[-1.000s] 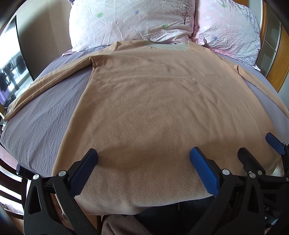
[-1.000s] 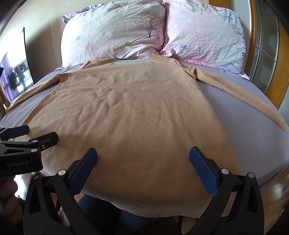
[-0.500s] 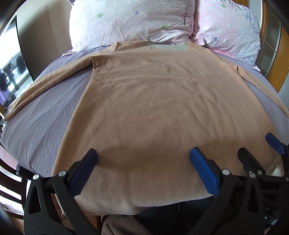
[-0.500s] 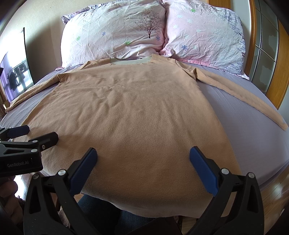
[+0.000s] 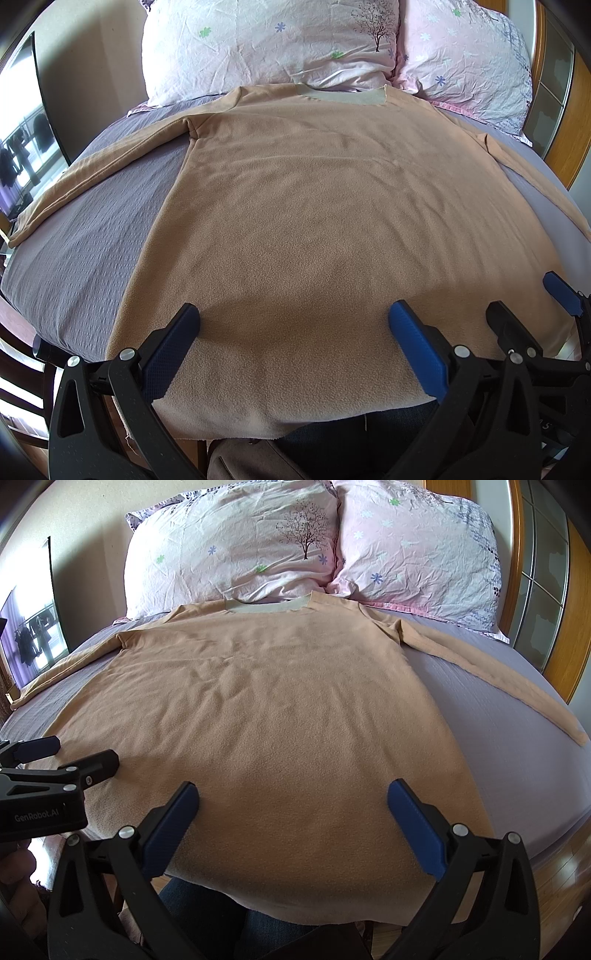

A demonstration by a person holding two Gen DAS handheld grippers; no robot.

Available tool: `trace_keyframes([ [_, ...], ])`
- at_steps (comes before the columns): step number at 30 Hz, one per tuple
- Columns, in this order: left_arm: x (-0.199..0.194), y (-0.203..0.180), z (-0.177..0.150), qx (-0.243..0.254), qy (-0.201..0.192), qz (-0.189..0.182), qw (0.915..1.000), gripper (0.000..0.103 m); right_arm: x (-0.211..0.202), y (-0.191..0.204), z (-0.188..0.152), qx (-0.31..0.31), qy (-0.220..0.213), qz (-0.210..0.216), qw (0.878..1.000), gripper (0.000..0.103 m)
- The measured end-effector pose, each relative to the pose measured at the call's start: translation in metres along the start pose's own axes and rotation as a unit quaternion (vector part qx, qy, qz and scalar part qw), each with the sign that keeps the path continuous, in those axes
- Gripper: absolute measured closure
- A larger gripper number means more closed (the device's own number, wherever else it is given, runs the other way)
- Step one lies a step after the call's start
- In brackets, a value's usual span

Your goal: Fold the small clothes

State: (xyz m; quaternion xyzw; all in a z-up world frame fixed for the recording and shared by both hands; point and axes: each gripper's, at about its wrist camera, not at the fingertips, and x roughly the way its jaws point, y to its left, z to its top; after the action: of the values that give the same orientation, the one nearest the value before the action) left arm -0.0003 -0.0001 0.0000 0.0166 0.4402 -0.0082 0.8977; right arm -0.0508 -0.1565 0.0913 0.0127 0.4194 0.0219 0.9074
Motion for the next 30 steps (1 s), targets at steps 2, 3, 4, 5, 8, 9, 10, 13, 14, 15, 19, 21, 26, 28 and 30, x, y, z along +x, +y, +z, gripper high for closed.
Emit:
trace_keyframes([
  [2,0.0,-0.0001,-0.0001,0.0,0.0,0.0,1.0,0.001,0.0,0.0,-0.0002,0.0,0.0,0.0,1.0,0.002],
  [3,0.0,-0.0001,-0.0001,0.0,0.0,0.0,1.0,0.001,0.0,0.0,-0.0002,0.0,0.0,0.0,1.0,0.002],
  [4,0.0001,-0.0002,-0.0001,0.0,0.0,0.0,1.0,0.001,0.0,0.0,-0.0004,0.0,0.0,0.0,1.0,0.002],
  [5,-0.0001,-0.0001,-0.0001,0.0,0.0,0.0,1.0,0.001,0.0,0.0,-0.0004,0.0,0.0,0.0,1.0,0.002],
  [8,0.0,-0.0002,-0.0001,0.0,0.0,0.0,1.0,0.001,0.0014,0.0019,0.0,0.0,0.0,0.0,1.0,0.002],
  [9,0.0001,-0.0002,-0.0001,0.0,0.0,0.0,1.0,0.001,0.0018,0.0025,-0.0002,0.0,-0.001,0.0,1.0,0.002],
  [10,-0.0001,-0.0001,-0.0001,0.0,-0.001,0.0,1.0,0.001,0.0023,0.0031,-0.0001,0.0,-0.001,0.0,1.0,0.002],
  [13,-0.0001,-0.0001,-0.0002,0.0,-0.001,0.0,1.0,0.001,-0.0013,-0.0004,0.0007,0.0,-0.001,0.0,1.0,0.002],
  [14,-0.0001,-0.0001,-0.0001,0.0,-0.001,0.0,1.0,0.001,-0.001,0.0001,0.0005,0.0,-0.001,0.0,1.0,0.002],
  [15,-0.0001,-0.0001,-0.0002,0.0,-0.001,0.0,1.0,0.001,-0.001,0.0001,0.0005,0.0,-0.001,0.0,1.0,0.002],
  [19,-0.0001,-0.0002,-0.0002,0.0,-0.001,0.0,1.0,0.001,-0.0005,0.0001,-0.0005,0.0,-0.002,0.0,1.0,0.002],
  [21,-0.0002,-0.0001,-0.0002,0.0,-0.001,0.0,1.0,0.001,-0.0009,-0.0007,-0.0014,0.0,-0.002,0.0,1.0,0.002],
  [26,-0.0001,-0.0002,-0.0002,0.001,-0.002,0.0,1.0,0.001,-0.0014,-0.0014,-0.0024,-0.001,-0.013,0.001,1.0,0.002],
  [28,-0.0043,-0.002,0.003,0.002,-0.002,0.0,1.0,0.001,-0.0022,0.0004,-0.0032,-0.002,-0.018,0.001,1.0,0.002],
  [30,-0.0039,-0.0021,0.0027,0.002,-0.003,0.0,1.0,0.001,-0.0007,-0.0001,-0.0034,-0.004,-0.023,0.004,1.0,0.002],
])
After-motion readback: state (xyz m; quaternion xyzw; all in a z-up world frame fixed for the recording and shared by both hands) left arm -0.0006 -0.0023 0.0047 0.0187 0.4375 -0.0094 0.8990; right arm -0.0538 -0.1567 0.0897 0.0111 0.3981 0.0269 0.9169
